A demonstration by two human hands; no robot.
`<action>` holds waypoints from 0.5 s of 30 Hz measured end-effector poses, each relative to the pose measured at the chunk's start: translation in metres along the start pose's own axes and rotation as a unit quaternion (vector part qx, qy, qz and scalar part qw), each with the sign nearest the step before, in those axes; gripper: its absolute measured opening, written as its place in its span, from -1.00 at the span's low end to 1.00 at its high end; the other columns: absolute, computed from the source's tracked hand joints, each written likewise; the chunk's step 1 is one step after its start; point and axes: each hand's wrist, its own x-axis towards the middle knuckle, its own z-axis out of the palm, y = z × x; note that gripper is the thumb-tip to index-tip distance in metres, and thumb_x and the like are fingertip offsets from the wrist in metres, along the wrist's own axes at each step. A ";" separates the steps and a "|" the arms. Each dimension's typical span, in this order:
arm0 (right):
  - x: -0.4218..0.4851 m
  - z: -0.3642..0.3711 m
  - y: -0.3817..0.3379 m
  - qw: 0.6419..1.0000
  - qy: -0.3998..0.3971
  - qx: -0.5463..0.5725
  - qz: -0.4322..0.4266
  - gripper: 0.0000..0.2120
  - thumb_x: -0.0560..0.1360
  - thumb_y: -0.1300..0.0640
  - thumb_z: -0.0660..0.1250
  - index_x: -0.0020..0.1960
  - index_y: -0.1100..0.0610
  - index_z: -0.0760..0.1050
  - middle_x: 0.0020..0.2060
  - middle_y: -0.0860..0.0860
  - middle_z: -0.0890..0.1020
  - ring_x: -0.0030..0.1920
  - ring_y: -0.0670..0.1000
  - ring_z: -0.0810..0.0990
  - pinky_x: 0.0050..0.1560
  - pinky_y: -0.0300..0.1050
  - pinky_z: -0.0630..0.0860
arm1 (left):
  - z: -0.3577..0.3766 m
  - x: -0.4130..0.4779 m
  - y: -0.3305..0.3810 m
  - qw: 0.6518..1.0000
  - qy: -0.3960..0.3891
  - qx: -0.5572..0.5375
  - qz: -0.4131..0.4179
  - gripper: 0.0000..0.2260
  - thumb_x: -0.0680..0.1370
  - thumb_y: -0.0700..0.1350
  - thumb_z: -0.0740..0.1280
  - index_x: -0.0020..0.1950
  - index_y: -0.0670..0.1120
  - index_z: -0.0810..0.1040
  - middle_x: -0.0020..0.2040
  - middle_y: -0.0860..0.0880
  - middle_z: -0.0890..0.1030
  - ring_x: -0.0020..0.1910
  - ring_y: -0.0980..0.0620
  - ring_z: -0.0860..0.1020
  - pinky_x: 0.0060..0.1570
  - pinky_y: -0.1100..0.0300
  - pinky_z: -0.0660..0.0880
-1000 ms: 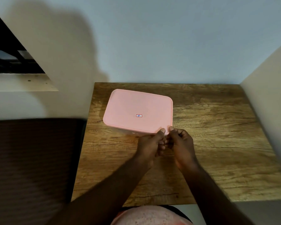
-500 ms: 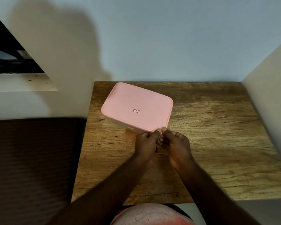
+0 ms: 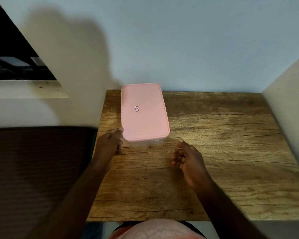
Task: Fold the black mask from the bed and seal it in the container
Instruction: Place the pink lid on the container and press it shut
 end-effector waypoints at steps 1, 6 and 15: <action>0.003 0.001 -0.004 1.000 -0.005 -0.012 -0.007 -0.77 0.52 -0.03 0.39 -0.03 0.13 0.49 -0.27 0.08 0.62 -0.32 0.00 0.60 -0.36 -0.12 0.54 | 0.007 -0.008 -0.008 0.999 0.014 -0.023 -0.017 -0.65 0.47 0.16 0.40 -0.12 -0.14 0.60 -0.36 -0.03 0.60 -0.40 0.04 0.54 -0.41 0.16 0.52; 0.019 0.030 -0.015 0.998 -0.019 -0.039 -0.038 -0.76 0.49 0.04 0.46 -0.04 0.18 0.50 -0.27 0.08 0.59 -0.32 0.00 0.56 -0.32 -0.11 0.51 | 0.062 -0.049 -0.027 0.987 -0.099 -0.079 -0.103 -0.59 0.46 0.22 0.39 -0.09 -0.16 0.65 -0.32 -0.08 0.66 -0.40 0.00 0.61 -0.44 0.16 0.53; 0.029 0.042 -0.011 1.000 0.005 -0.012 -0.020 -0.87 0.49 0.18 0.45 -0.08 0.25 0.57 -0.35 0.14 0.61 -0.47 0.01 0.55 -0.40 -0.14 0.52 | 0.117 -0.058 -0.014 0.966 -0.091 -0.215 -0.109 -0.71 0.44 0.07 0.47 -0.05 -0.14 0.68 -0.42 0.04 0.56 -0.51 0.15 0.44 -0.49 0.29 0.37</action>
